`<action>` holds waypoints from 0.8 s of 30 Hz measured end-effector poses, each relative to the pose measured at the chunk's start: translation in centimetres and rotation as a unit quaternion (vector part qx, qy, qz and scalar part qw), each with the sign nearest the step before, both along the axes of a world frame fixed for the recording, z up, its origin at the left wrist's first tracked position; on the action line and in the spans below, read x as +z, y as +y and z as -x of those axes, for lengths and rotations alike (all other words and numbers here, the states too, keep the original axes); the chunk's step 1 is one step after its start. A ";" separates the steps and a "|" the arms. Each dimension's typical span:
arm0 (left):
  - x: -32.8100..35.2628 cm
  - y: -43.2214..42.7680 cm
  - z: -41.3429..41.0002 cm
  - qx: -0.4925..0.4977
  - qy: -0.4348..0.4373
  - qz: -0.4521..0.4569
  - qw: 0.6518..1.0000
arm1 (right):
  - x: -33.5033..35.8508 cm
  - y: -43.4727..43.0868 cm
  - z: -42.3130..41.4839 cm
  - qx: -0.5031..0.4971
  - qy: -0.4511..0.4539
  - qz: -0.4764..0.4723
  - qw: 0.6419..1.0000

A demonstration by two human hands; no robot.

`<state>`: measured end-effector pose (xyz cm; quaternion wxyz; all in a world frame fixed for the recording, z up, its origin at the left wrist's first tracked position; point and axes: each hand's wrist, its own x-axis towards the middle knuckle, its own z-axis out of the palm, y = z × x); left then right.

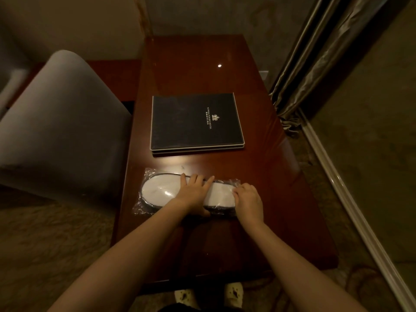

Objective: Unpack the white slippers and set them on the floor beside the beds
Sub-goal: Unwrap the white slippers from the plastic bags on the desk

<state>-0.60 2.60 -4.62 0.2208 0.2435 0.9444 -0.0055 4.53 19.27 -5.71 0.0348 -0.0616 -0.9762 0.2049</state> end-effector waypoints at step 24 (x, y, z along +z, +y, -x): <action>7.0 -2.6 -0.6 0.122 0.139 -0.211 0.960 | 8.9 4.6 2.8 -0.165 0.095 0.381 0.904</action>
